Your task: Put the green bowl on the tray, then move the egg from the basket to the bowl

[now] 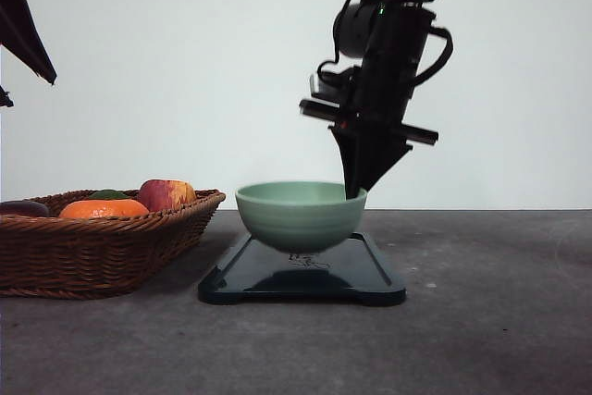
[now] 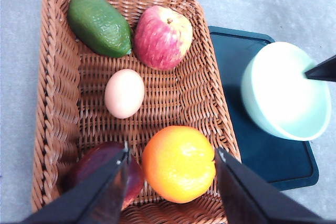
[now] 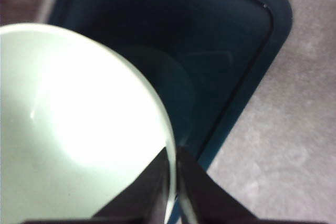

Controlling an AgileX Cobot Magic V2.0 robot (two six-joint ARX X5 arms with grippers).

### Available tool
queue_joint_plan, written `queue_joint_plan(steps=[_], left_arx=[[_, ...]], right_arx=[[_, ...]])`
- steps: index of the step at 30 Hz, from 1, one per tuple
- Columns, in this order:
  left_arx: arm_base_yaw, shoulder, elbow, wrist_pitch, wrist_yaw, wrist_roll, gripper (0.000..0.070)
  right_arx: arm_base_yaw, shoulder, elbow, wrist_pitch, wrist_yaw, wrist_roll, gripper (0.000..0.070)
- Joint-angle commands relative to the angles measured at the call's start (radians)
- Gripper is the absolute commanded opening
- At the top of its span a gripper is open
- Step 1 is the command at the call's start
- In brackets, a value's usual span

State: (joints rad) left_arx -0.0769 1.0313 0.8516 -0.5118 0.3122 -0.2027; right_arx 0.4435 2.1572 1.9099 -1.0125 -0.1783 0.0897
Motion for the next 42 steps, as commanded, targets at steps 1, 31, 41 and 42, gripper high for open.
queue_joint_plan(steps=[1,31,41,42], left_arx=[[-0.002,0.008,0.023,0.011,0.003,0.007,0.0315],[-0.002,0.008,0.023,0.01,0.003,0.008,0.0315],[-0.002,0.008,0.023,0.007,0.003,0.007,0.0315],[-0.002,0.008,0.023,0.006,0.003,0.007,0.0315]], right_arx=[[0.007,0.035,0.027,0.008,0.003,0.015,0.0003],[0.019,-0.134,0.003,0.025,0.023,0.033,0.0216],[0.028,-0.384,-0.348,0.314,0.021,0.033,0.0216],[0.028,-0.412,-0.391,0.347,0.021,0.033,0.0216]])
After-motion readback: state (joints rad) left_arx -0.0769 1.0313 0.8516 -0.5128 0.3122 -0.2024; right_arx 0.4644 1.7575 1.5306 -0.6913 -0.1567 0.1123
